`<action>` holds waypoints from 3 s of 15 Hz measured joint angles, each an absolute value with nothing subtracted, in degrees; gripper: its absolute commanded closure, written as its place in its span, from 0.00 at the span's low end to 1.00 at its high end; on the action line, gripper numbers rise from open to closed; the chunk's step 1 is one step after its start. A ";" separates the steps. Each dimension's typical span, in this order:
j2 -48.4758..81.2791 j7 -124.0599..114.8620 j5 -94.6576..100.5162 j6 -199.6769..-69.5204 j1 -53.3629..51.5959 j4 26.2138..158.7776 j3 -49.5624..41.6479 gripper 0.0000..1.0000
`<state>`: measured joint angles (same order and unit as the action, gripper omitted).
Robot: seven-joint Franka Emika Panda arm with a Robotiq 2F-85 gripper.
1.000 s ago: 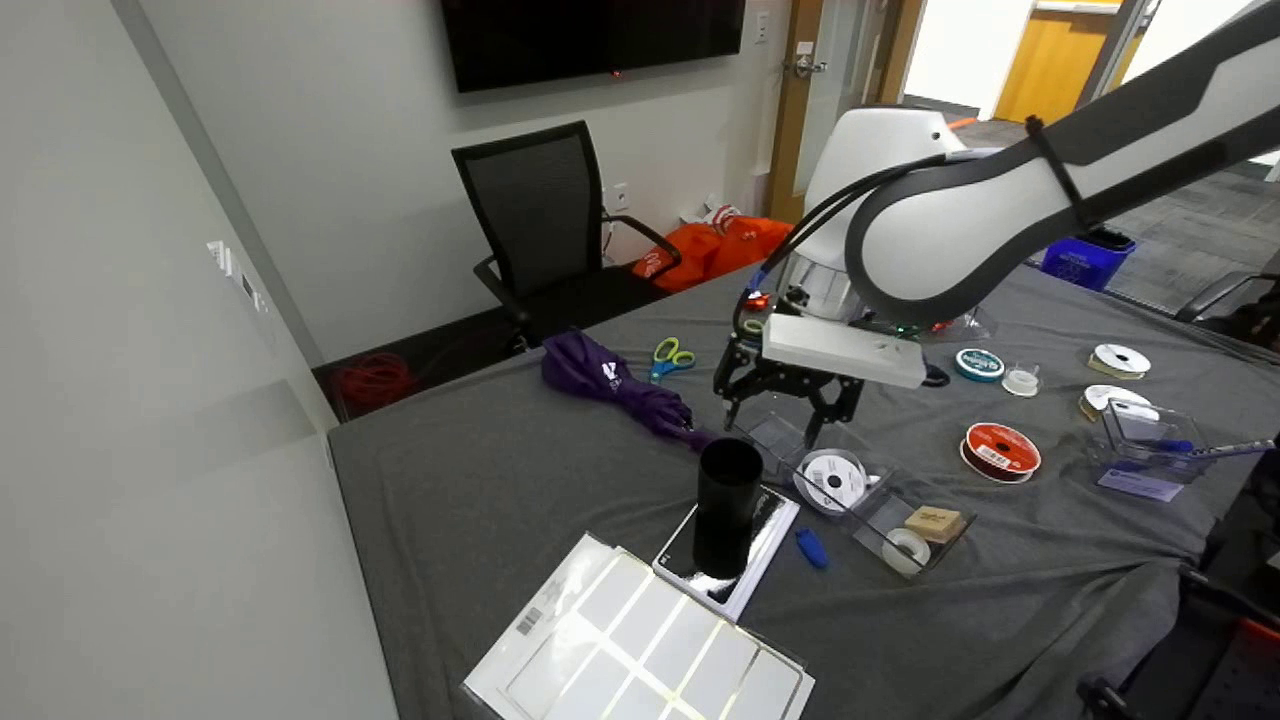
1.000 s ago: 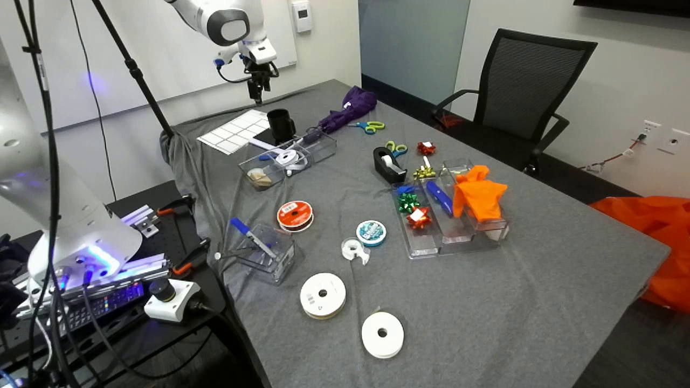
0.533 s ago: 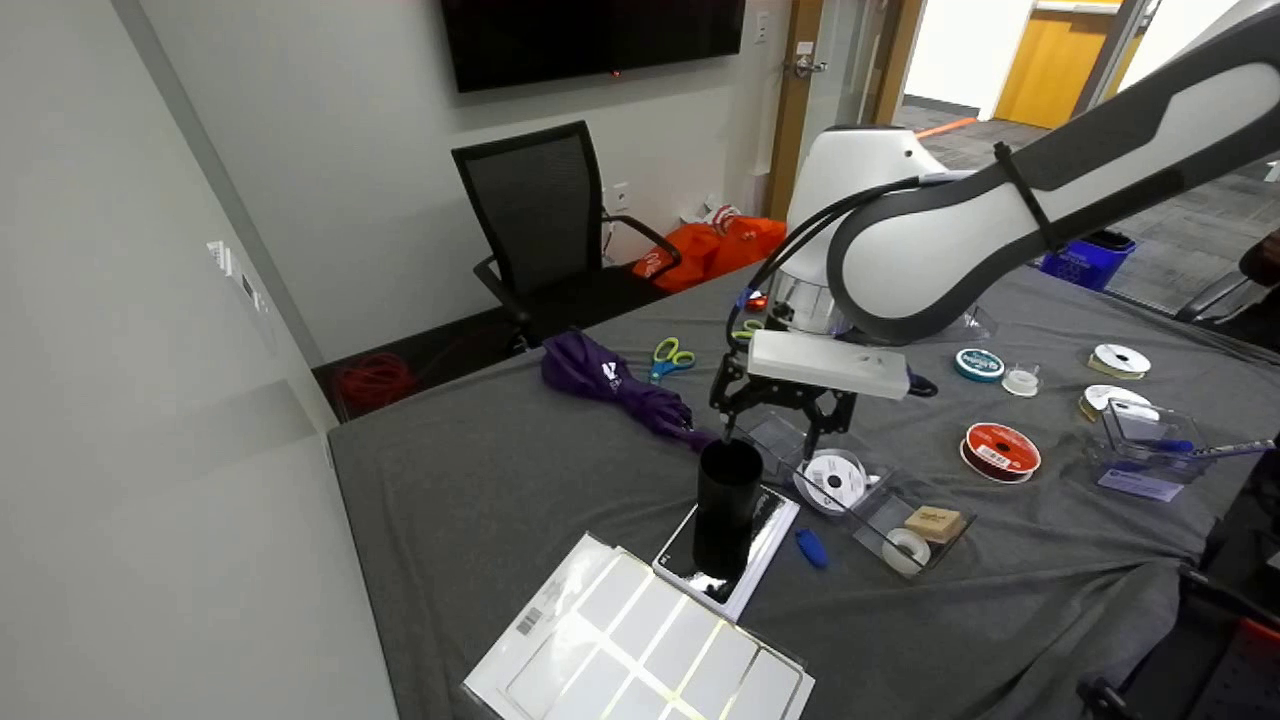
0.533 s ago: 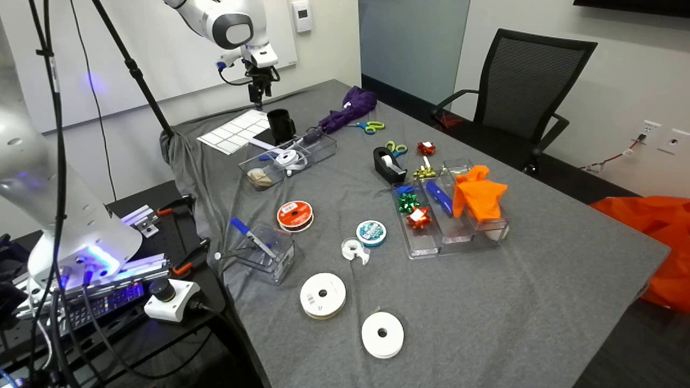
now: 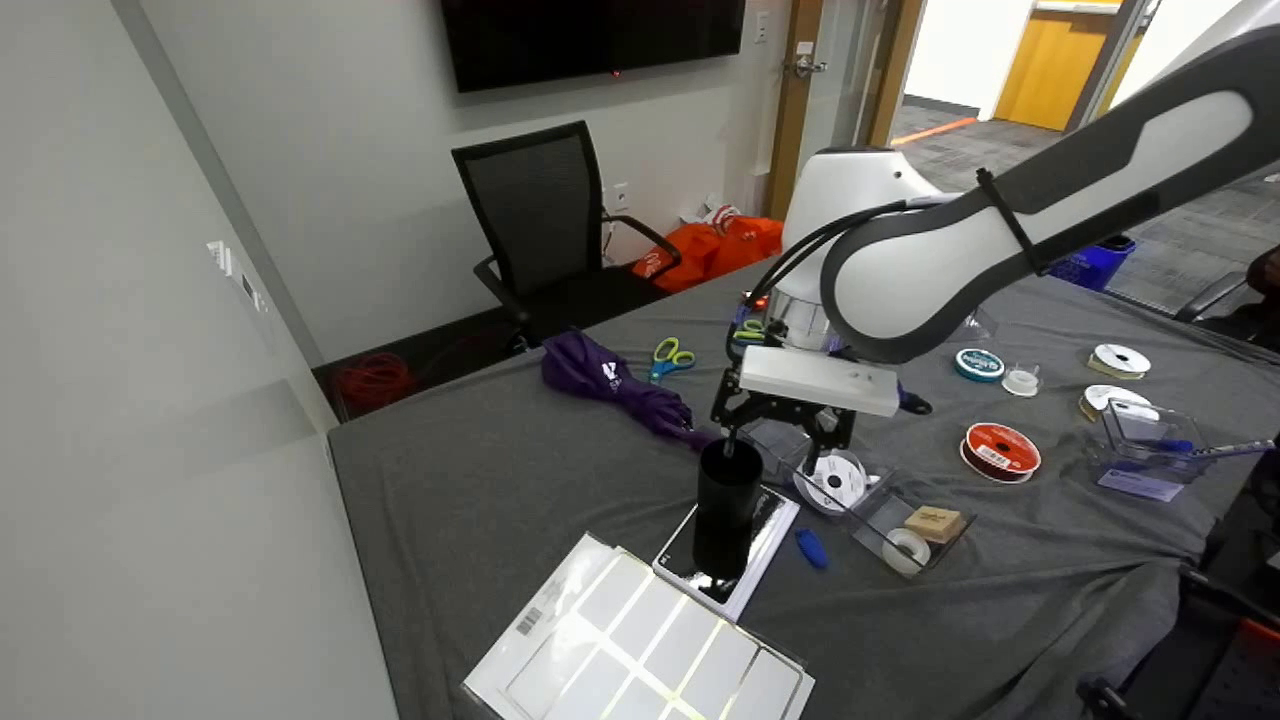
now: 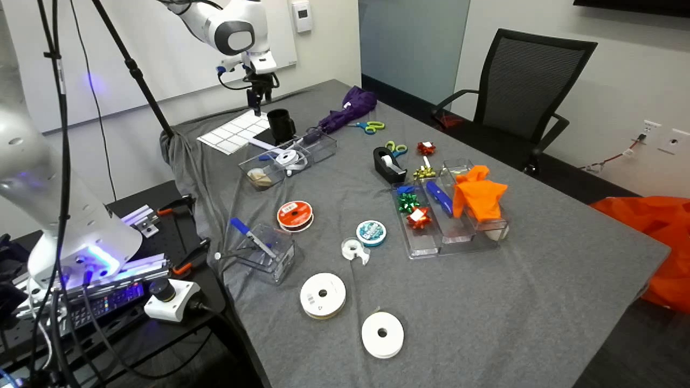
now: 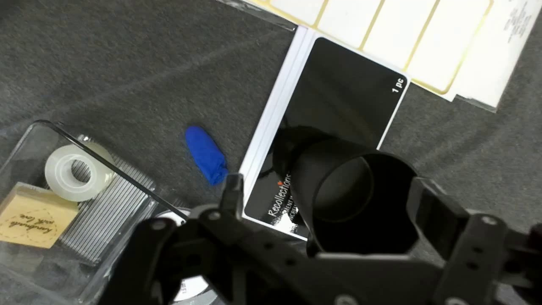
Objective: Remove the black cup from the scale
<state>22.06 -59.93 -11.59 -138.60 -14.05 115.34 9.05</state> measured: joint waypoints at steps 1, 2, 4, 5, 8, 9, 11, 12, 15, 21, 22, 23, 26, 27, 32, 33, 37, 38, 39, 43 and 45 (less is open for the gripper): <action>22.57 -60.94 -11.59 -138.72 -14.24 115.33 9.00 0.00; 23.05 -62.09 -11.56 -138.90 -14.51 115.32 8.79 0.00; 23.87 -64.36 -11.53 -139.46 -15.19 115.31 8.14 0.00; 24.17 -65.38 -11.53 -139.74 -15.46 115.29 7.83 0.00; 24.59 -67.92 -11.51 -140.29 -15.92 115.28 7.12 0.00; 24.62 -68.72 -11.45 -140.29 -16.05 115.27 6.86 0.00; 24.83 -70.29 -11.15 -140.29 -16.28 115.20 6.37 0.00; 25.07 -71.16 -10.77 -140.29 -16.33 115.12 6.20 0.00; 26.68 -73.47 -9.80 -140.27 -16.50 114.30 5.80 0.00; 30.40 -75.07 -9.34 -140.18 -16.69 111.55 5.55 0.40; 30.89 -75.10 -9.34 -140.17 -16.69 111.17 5.54 0.47; 31.26 -75.13 -9.34 -140.15 -16.70 110.84 5.53 0.55; 32.13 -75.15 -9.34 -140.15 -16.70 110.00 5.52 0.75; 32.28 -75.15 -9.34 -140.15 -16.72 109.85 5.51 0.83; 32.39 -75.15 -9.31 -140.18 -16.84 109.56 5.47 1.00; 32.38 -75.13 -9.30 -140.29 -16.89 109.45 5.47 0.98; 32.38 -75.05 -9.17 -140.30 -16.94 109.31 5.47 0.98; 32.38 -74.99 -9.14 -140.31 -16.95 109.32 5.47 0.98; 32.38 -74.92 -9.11 -140.35 -16.97 109.32 5.47 0.98; 32.04 -73.77 -9.09 -141.81 -17.20 109.57 5.57 0.98; 31.37 -72.79 -9.09 -142.90 -17.38 109.75 5.68 0.98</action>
